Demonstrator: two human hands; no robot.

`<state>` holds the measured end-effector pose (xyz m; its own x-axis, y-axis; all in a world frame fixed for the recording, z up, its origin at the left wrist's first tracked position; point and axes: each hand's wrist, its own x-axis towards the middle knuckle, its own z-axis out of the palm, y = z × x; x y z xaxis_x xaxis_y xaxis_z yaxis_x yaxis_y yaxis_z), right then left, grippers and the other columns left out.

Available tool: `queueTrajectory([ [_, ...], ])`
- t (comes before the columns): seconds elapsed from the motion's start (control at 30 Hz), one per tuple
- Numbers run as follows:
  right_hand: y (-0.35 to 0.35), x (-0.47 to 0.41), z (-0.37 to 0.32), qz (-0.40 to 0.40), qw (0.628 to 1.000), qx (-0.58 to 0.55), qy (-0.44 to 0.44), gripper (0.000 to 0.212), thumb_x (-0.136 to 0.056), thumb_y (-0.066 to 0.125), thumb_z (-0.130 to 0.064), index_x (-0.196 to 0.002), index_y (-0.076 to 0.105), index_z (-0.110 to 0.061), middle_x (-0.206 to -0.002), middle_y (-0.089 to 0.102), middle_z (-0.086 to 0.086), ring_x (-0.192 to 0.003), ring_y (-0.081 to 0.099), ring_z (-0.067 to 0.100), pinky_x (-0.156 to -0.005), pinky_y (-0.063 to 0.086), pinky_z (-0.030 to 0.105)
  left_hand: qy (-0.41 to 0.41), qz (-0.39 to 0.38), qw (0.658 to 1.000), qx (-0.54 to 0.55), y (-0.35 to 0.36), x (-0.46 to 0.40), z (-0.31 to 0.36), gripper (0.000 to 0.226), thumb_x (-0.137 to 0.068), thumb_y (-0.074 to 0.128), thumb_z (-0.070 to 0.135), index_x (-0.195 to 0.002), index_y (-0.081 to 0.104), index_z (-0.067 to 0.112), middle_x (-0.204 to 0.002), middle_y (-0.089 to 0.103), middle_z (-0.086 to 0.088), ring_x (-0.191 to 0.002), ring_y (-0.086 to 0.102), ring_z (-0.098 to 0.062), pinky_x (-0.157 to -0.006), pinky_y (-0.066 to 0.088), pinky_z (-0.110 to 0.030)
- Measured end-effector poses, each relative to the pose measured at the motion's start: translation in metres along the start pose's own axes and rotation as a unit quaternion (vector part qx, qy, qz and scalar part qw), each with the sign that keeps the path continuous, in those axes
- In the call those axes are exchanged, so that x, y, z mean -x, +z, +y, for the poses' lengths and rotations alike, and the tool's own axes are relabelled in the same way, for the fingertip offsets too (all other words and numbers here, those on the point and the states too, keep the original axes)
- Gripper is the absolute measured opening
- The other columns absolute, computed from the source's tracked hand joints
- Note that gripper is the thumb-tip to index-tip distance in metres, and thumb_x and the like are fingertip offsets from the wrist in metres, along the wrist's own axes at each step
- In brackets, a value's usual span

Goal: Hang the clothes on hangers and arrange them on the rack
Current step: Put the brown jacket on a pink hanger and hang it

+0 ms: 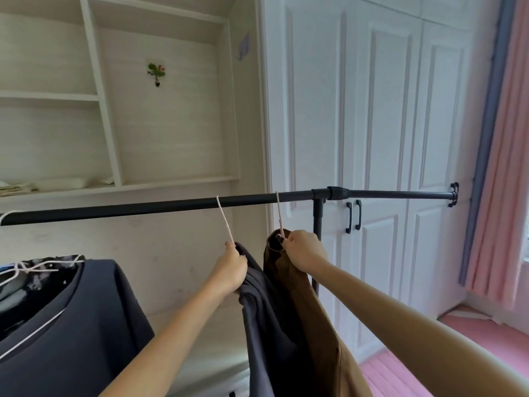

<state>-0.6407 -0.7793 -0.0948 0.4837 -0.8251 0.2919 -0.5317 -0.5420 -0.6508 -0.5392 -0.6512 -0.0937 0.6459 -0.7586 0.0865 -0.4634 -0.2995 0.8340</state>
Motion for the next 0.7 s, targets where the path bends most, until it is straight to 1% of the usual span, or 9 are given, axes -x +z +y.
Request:
queueTrajectory([
  [0.1, -0.004, 0.000, 0.007, 0.025, 0.999, 0.031, -0.002, 0.033, -0.096, 0.038, -0.022, -0.074, 0.057, -0.007, -0.076, 0.062, 0.009, -0.074, 0.062, 0.029, -0.064, 0.048, 0.035, 0.003, 0.016, 1.000, -0.025, -0.002, 0.003, 0.001, 0.053, -0.101, 0.028, 0.014, -0.150, 0.011, 0.011, -0.105, 0.057, -0.015, -0.069, 0.051, -0.014, -0.050, 0.036, -0.023],
  [0.17, -0.006, -0.001, 0.010, 0.026, 0.999, 0.038, -0.005, 0.034, -0.096, 0.037, -0.020, -0.079, 0.061, -0.005, -0.080, 0.064, 0.011, -0.076, 0.064, 0.029, -0.066, 0.049, 0.037, 0.007, 0.026, 0.999, -0.046, -0.002, 0.005, 0.001, 0.059, -0.101, 0.026, 0.014, -0.153, -0.001, 0.012, -0.100, 0.060, -0.017, -0.061, 0.048, -0.012, -0.046, 0.033, -0.022],
  [0.2, -0.007, -0.002, 0.011, 0.023, 0.999, 0.042, -0.008, 0.034, -0.097, 0.036, -0.020, -0.080, 0.062, -0.005, -0.079, 0.065, 0.011, -0.075, 0.064, 0.029, -0.067, 0.050, 0.037, 0.011, 0.023, 0.998, -0.062, 0.000, 0.005, 0.001, 0.061, -0.101, 0.026, 0.013, -0.153, -0.006, 0.012, -0.090, 0.060, -0.015, -0.057, 0.045, -0.012, -0.045, 0.033, -0.021],
  [0.27, -0.007, -0.003, 0.011, 0.016, 0.998, 0.050, -0.018, 0.034, -0.097, 0.035, -0.019, -0.081, 0.062, -0.005, -0.077, 0.063, 0.009, -0.073, 0.063, 0.027, -0.065, 0.050, 0.037, 0.027, 0.016, 0.993, -0.115, 0.007, 0.006, 0.003, 0.063, -0.101, 0.028, 0.011, -0.152, -0.010, 0.010, -0.066, 0.046, -0.006, -0.051, 0.039, -0.012, -0.046, 0.032, -0.022],
  [0.3, -0.006, -0.003, 0.010, 0.014, 0.998, 0.053, -0.023, 0.034, -0.097, 0.035, -0.019, -0.081, 0.061, -0.005, -0.075, 0.062, 0.008, -0.071, 0.062, 0.026, -0.063, 0.049, 0.036, 0.028, 0.021, 0.991, -0.132, 0.011, 0.004, 0.003, 0.064, -0.101, 0.028, 0.010, -0.152, -0.010, 0.011, -0.064, 0.042, -0.003, -0.051, 0.038, -0.011, -0.045, 0.031, -0.021],
  [0.37, -0.005, -0.002, 0.008, 0.010, 0.998, 0.054, -0.028, 0.034, -0.097, 0.036, -0.022, -0.082, 0.061, -0.006, -0.075, 0.062, 0.007, -0.073, 0.062, 0.026, -0.066, 0.051, 0.036, 0.015, 0.029, 0.993, -0.114, 0.014, 0.004, 0.008, 0.065, -0.100, 0.029, 0.010, -0.153, -0.009, 0.013, -0.074, 0.049, -0.005, -0.052, 0.040, -0.010, -0.041, 0.027, -0.018],
  [0.47, -0.002, -0.002, 0.008, 0.005, 0.998, 0.047, -0.031, 0.035, -0.096, 0.037, -0.026, -0.086, 0.063, -0.007, -0.084, 0.066, 0.010, -0.079, 0.065, 0.029, -0.076, 0.056, 0.044, 0.000, 0.026, 0.995, -0.100, 0.015, 0.005, 0.014, 0.065, -0.101, 0.030, 0.011, -0.153, -0.009, 0.012, -0.110, 0.060, -0.018, -0.055, 0.042, -0.009, -0.041, 0.030, -0.020],
  [0.63, 0.001, 0.000, 0.007, 0.005, 0.998, 0.044, -0.042, 0.034, -0.096, 0.033, -0.023, -0.091, 0.062, -0.006, -0.088, 0.067, 0.011, -0.082, 0.063, 0.031, -0.078, 0.054, 0.044, -0.010, 0.016, 0.992, -0.124, 0.017, 0.006, 0.022, 0.067, -0.100, 0.029, 0.009, -0.152, -0.014, 0.011, -0.118, 0.059, -0.017, -0.062, 0.049, -0.012, -0.048, 0.030, -0.020],
  [0.7, 0.003, 0.001, 0.007, 0.005, 0.998, 0.044, -0.047, 0.033, -0.097, 0.032, -0.021, -0.094, 0.062, -0.007, -0.090, 0.067, 0.011, -0.083, 0.063, 0.031, -0.077, 0.054, 0.043, -0.011, 0.014, 0.990, -0.137, 0.021, 0.005, 0.022, 0.068, -0.099, 0.029, 0.007, -0.151, -0.015, 0.010, -0.122, 0.059, -0.019, -0.073, 0.056, -0.019, -0.064, 0.034, -0.019],
])
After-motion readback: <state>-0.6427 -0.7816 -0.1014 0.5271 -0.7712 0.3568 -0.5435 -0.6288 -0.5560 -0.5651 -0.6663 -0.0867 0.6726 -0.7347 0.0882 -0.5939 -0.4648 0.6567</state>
